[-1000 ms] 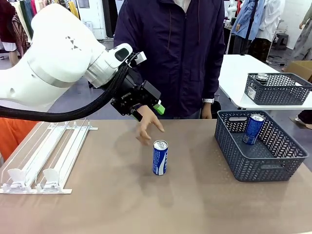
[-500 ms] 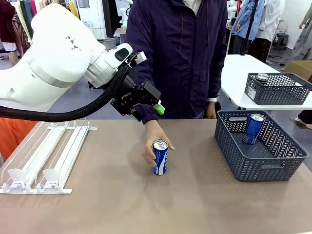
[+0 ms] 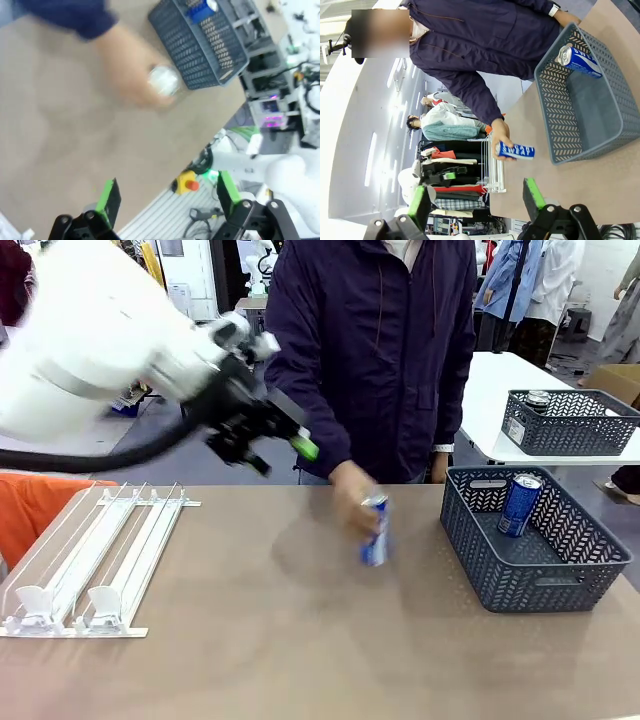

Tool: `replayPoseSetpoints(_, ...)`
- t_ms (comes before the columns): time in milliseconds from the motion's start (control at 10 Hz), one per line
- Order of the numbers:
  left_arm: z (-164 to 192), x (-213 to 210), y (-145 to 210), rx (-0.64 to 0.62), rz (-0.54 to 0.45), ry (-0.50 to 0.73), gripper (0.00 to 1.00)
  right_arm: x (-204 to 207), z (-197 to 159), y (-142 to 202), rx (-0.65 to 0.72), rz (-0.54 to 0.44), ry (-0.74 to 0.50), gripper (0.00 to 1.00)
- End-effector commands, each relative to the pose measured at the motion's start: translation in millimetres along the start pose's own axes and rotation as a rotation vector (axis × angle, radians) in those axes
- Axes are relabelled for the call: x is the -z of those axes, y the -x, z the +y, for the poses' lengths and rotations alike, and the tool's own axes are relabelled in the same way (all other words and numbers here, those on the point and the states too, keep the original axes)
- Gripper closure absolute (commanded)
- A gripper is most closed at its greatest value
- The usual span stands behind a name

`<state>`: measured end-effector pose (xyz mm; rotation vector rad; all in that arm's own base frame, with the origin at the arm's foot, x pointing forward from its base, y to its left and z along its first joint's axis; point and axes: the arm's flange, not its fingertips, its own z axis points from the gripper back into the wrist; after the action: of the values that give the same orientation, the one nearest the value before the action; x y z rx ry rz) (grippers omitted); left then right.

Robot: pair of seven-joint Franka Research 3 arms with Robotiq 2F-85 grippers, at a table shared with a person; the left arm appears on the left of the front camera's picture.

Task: Retrieve and store the cans from the dispenser.
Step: Pick up one can from the Automatic Can Dispenser and place it in the middle of the table.

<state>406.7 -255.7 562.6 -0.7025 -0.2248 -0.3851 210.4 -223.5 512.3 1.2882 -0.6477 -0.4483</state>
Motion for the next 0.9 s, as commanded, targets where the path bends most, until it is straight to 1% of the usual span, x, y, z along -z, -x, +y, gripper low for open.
replayPoseSetpoints(0, 53, -104, 26, -0.190, -0.076, 0.021, 0.00, 2, 2, -2, -0.025, -0.011, -0.030, 0.00)
replayPoseSetpoints(100, 90, -143, 45, -0.290, -0.117, 0.065, 0.00, 2, 2, -2, -0.025, -0.011, -0.030, 0.00)
replayPoseSetpoints(200, 125, -173, 64, -0.348, -0.139, 0.211, 0.00, 2, 2, -2, -0.025, -0.011, -0.030, 0.00)
replayPoseSetpoints(300, 167, -194, 88, -0.449, -0.214, 0.326, 0.00, 2, 2, -2, -0.025, -0.011, -0.030, 0.00)
replayPoseSetpoints(400, 207, -206, 119, -0.504, -0.293, 0.495, 0.00, 2, 2, -2, -0.025, -0.011, -0.030, 0.00)
replayPoseSetpoints(500, 245, -203, 145, -0.562, -0.353, 0.653, 0.00, 2, 2, -2, -0.025, -0.011, -0.030, 0.00)
replayPoseSetpoints(600, 257, -193, 159, -0.613, -0.380, 0.677, 0.00, 2, 2, -2, -0.025, -0.011, -0.030, 0.00)
replayPoseSetpoints(700, 261, -187, 160, -0.677, -0.413, 0.639, 0.00, 2, 2, -2, -0.025, -0.011, -0.030, 0.00)
replayPoseSetpoints(800, 254, -218, 162, -0.598, -0.337, 0.592, 0.00, 2, 2, -2, -0.025, -0.011, -0.030, 0.00)
